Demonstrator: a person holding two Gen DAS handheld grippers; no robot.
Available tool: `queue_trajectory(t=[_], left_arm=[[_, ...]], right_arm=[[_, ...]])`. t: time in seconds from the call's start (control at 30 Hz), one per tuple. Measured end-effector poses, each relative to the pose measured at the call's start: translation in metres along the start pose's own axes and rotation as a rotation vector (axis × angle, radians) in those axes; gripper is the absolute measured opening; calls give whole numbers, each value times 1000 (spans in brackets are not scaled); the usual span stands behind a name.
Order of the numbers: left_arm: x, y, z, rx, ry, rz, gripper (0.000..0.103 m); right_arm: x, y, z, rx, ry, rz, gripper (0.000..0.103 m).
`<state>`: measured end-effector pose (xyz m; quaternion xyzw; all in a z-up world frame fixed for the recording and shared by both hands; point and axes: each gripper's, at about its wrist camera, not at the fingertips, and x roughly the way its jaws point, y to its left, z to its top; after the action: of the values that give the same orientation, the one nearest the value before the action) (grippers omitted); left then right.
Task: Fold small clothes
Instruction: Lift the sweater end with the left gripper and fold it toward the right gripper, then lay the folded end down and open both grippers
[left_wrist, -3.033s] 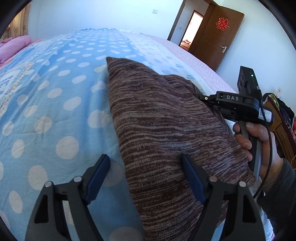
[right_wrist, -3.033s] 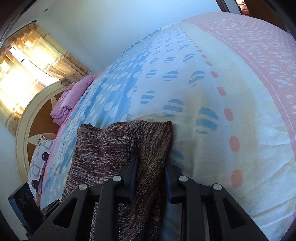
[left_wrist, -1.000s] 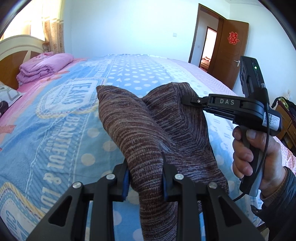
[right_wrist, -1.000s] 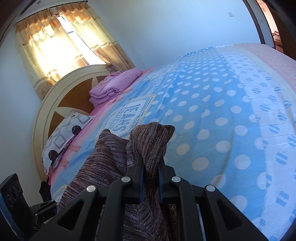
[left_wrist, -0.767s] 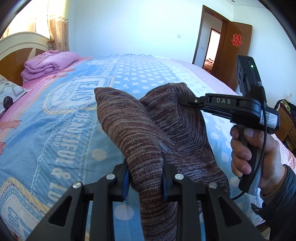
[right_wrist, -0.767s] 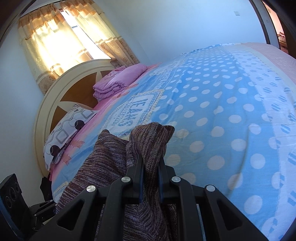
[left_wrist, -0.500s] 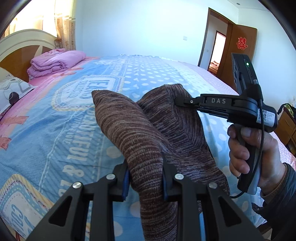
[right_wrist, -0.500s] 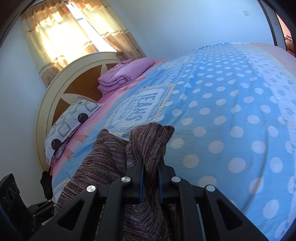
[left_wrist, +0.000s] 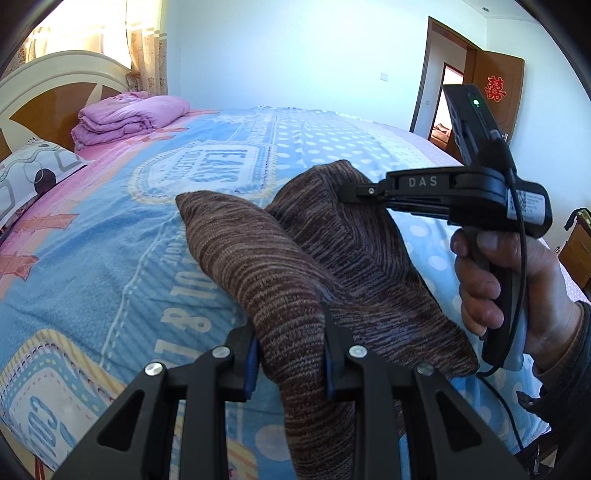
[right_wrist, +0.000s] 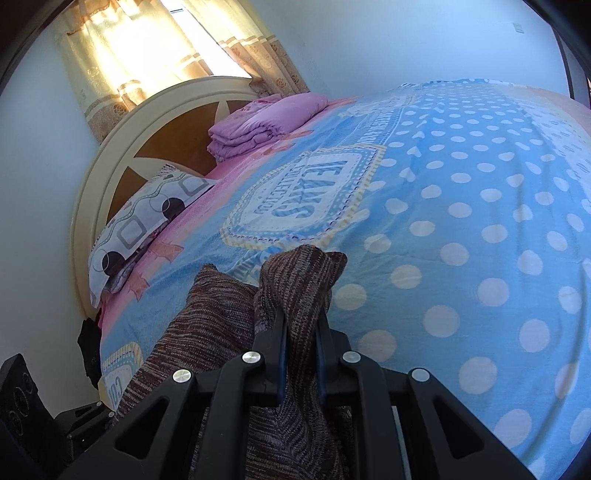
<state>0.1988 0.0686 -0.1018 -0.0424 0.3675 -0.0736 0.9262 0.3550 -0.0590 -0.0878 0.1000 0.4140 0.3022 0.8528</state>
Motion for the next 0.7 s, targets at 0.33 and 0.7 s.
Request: queue_trajectory(t=[0.33,0.7], left_arm=[[7,18,-13,-16,17,9,28],[20,22,-22,-26,37,21,29]], right_arm=[[21,-1,3,-7,36,-28,12],[39,-19,2,-8,86,-72,12]])
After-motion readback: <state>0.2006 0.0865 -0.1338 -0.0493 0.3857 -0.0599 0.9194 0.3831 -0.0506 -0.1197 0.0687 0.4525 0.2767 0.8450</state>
